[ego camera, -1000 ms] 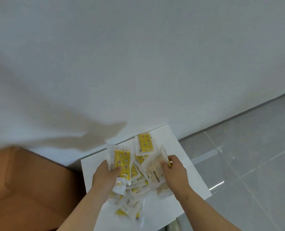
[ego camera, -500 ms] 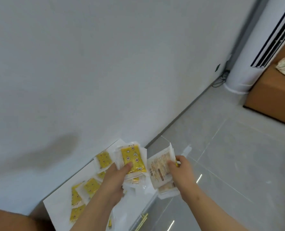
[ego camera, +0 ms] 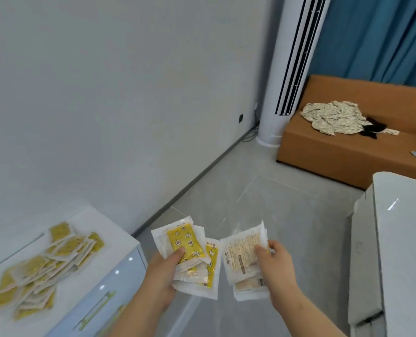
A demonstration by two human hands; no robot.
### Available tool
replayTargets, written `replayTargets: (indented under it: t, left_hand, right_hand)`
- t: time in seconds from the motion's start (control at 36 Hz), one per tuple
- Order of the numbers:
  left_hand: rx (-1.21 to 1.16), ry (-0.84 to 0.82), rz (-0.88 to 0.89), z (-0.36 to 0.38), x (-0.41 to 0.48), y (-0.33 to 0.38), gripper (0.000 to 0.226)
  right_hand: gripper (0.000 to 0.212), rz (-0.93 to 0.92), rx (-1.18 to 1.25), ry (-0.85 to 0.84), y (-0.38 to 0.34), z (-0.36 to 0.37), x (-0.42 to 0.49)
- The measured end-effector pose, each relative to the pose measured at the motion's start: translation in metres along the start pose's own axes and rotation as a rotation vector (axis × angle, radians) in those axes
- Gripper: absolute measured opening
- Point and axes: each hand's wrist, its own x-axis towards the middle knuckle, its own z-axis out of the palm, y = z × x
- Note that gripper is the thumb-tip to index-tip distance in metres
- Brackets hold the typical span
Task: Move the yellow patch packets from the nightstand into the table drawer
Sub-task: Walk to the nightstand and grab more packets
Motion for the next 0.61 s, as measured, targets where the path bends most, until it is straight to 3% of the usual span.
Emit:
replayTargets:
  t: [0.22,0.36,0.61]
  left_hand:
    - [0.005,0.039,0.005,0.070,-0.096,-0.062,0.019]
    - [-0.012,0.048,0.013,0.097,-0.149,-0.097,0.021]
    - [-0.054,0.084,-0.105,0.150,-0.246,-0.211,0.010]
  right_hand:
    - [0.017,0.024,0.052,0.067,0.034,-0.121,-0.034]
    - [0.020,0.011,0.049,0.018,0.056,-0.177,-0.070]
    - [0.012,0.052,0.020,-0.006,0.130,-0.287,-0.142]
